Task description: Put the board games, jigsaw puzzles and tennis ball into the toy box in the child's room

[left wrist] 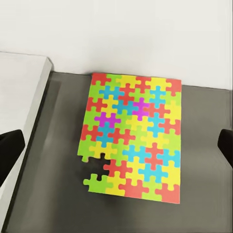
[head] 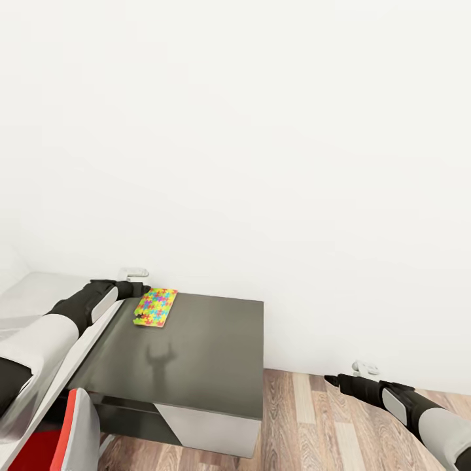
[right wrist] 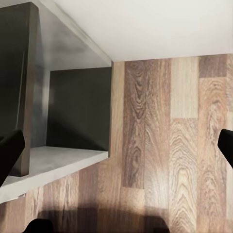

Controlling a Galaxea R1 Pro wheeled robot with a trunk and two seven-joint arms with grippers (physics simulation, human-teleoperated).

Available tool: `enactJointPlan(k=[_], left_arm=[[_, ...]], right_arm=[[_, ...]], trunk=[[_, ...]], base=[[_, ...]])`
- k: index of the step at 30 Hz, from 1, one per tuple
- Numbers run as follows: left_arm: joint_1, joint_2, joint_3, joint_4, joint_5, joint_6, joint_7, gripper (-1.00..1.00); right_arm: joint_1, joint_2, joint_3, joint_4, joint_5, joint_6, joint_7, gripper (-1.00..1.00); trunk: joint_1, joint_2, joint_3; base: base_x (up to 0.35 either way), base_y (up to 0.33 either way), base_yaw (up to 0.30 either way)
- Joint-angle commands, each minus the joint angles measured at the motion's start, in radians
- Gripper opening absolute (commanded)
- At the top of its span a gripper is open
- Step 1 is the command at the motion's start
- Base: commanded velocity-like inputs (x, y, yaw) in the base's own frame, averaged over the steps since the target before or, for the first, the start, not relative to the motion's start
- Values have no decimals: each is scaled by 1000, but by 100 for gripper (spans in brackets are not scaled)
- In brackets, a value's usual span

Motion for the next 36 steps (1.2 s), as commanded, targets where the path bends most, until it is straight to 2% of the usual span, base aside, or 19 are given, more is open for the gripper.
enactJointPlan(k=[1,10,18,36], left_arm=[[-1,1,-3,-2,1,3,-15,100],[0,1,-4,-3,2,3,-23,100],[0,3,-3,-3,2,4,-58,100],[1,1,-2,-3,2,4,-63,100]], right_arm=[[-1,-4,5,-1,-11,9,4,100],[-1,-7,4,-1,-11,7,7,100],[-1,-5,4,-1,-11,7,6,100],[-1,-8,4,-1,-11,8,5,100]], trunk=[[1,-2,-2],[1,-2,-2],[1,-2,-2],[1,-2,-2]], base=[[0,0,1],[0,0,0],[0,0,0],[25,10,0]])
